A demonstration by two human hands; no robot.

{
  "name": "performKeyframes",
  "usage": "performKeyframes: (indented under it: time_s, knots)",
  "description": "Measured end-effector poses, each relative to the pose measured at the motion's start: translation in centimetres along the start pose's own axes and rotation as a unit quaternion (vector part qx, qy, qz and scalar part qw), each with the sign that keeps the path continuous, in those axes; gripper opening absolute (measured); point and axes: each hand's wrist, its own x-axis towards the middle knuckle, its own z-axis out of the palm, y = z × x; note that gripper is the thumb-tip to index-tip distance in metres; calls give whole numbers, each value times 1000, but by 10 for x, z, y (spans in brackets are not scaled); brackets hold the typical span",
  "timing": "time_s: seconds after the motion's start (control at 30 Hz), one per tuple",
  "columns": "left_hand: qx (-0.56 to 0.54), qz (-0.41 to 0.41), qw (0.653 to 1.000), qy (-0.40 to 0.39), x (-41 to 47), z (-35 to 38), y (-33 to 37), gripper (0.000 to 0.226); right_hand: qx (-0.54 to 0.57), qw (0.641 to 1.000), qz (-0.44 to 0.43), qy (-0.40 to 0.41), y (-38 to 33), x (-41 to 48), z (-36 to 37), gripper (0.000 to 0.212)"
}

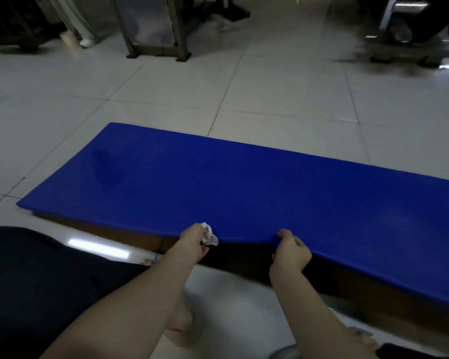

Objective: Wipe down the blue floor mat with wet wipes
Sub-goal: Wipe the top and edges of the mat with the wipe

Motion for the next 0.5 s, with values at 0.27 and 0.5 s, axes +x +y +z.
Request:
performKeyframes:
  time_s: [0.27,0.5]
  knots:
    - [39,-10,995,-97,-40,110,-16,21,6,984,-158,82,-102,45,-57,21]
    - [138,-29,982,-127,-28,212,-71,27,91,992,12,92,-69,126,-113,46]
